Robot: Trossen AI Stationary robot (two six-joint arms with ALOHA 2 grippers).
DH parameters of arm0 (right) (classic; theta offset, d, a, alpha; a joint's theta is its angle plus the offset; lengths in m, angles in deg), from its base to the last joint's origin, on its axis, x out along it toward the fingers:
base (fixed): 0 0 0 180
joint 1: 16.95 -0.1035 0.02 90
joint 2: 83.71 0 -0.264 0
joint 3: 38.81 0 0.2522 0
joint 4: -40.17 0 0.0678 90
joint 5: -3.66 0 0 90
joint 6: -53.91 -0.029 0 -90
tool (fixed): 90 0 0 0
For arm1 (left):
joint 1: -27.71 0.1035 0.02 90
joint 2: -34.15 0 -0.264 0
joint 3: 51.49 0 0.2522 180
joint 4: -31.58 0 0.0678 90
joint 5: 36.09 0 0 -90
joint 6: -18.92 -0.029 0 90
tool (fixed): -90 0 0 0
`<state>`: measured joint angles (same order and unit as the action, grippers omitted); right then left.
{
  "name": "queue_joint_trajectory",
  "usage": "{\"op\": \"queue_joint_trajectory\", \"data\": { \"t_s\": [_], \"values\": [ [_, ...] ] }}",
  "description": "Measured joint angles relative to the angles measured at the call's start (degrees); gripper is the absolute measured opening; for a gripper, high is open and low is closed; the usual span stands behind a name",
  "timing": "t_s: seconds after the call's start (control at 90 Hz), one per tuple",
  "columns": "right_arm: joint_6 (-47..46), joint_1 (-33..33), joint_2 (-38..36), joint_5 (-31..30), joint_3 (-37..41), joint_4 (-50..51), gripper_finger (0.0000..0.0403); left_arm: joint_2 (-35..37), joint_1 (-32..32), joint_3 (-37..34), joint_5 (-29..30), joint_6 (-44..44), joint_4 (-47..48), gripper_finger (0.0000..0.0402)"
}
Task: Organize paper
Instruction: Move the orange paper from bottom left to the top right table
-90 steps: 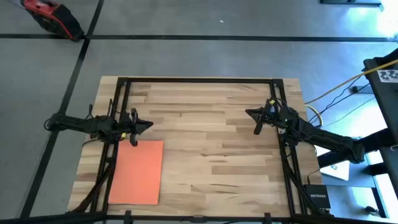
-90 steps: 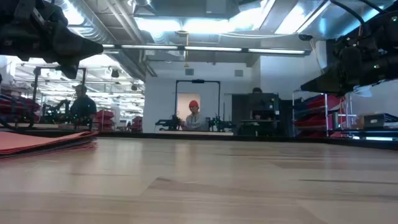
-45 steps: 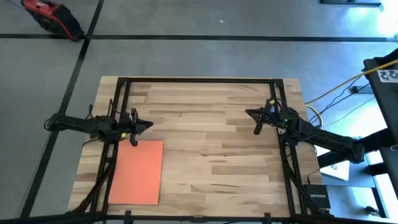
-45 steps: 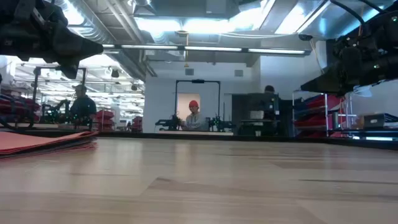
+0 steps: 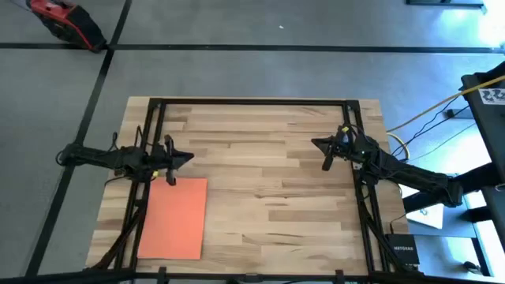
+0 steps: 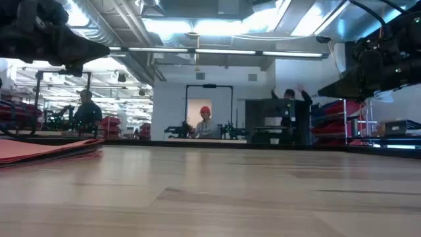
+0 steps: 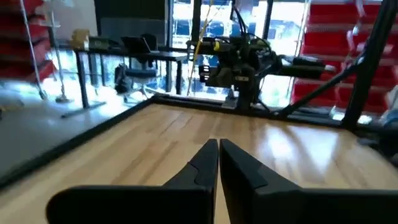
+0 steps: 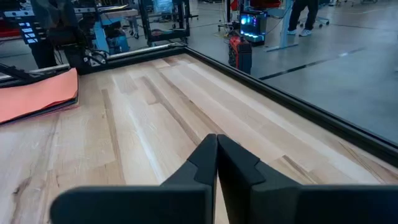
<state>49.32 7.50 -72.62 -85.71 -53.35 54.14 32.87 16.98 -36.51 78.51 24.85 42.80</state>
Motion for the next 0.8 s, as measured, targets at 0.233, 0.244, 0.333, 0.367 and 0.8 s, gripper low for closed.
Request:
{"op": "queue_joint_trajectory", "data": {
  "t_s": [0.233,0.244,0.333,0.367,0.8],
  "values": [
    [0.0,0.0,0.0,0.0,0.0,0.0,0.0,0.0,2.9,0.0,2.1,-4.5,-2.6,0.0],
    [0.0,0.0,0.0,0.0,0.0,0.0,0.0,0.0,3.1,0.0,2.2,-4.4,-2.6,0.0],
    [0.0,0.0,0.0,0.0,0.0,0.0,0.0,-0.1,4.5,0.0,1.8,-4.3,-2.3,0.0],
    [0.0,0.0,0.0,0.0,0.0,0.0,0.0,-0.5,4.8,0.0,1.3,-4.5,-2.4,0.0],
    [0.0,0.0,0.0,0.0,0.0,0.0,0.0,-8.5,6.7,3.3,0.8,-5.3,-2.6,0.0016]
  ]
}}
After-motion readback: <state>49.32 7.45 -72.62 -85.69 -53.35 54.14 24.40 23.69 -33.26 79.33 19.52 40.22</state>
